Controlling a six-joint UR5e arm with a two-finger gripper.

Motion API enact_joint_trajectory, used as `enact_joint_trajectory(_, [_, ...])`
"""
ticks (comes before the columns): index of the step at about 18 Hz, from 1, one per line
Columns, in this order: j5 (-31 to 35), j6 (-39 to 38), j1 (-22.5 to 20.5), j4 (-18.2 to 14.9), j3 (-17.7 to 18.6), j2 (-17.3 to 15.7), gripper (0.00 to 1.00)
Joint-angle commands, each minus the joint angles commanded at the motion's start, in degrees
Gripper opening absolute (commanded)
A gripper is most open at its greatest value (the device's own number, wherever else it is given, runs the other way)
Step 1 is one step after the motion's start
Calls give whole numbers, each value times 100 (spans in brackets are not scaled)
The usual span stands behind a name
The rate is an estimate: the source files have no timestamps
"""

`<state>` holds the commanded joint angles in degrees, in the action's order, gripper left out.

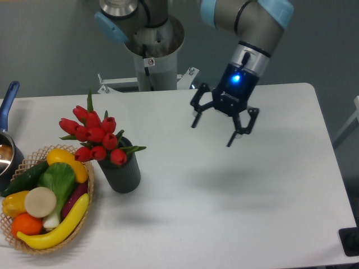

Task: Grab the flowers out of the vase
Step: 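Move the open gripper toward the red tulip stems above the grey vase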

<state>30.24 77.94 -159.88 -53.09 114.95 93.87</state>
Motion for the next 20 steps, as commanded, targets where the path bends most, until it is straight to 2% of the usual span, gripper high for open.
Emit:
enact_joint_trajectory(2, [-114,360,167,0,325,-18,100])
enact_joint_trajectory(4, [-307,651,351,0,493,17,100])
enact_joint_trajectory(12, [-791,836,1037,17,555,281,100])
enact_joint_trajectory(20, [-1099,881,1371,158,511,562,100])
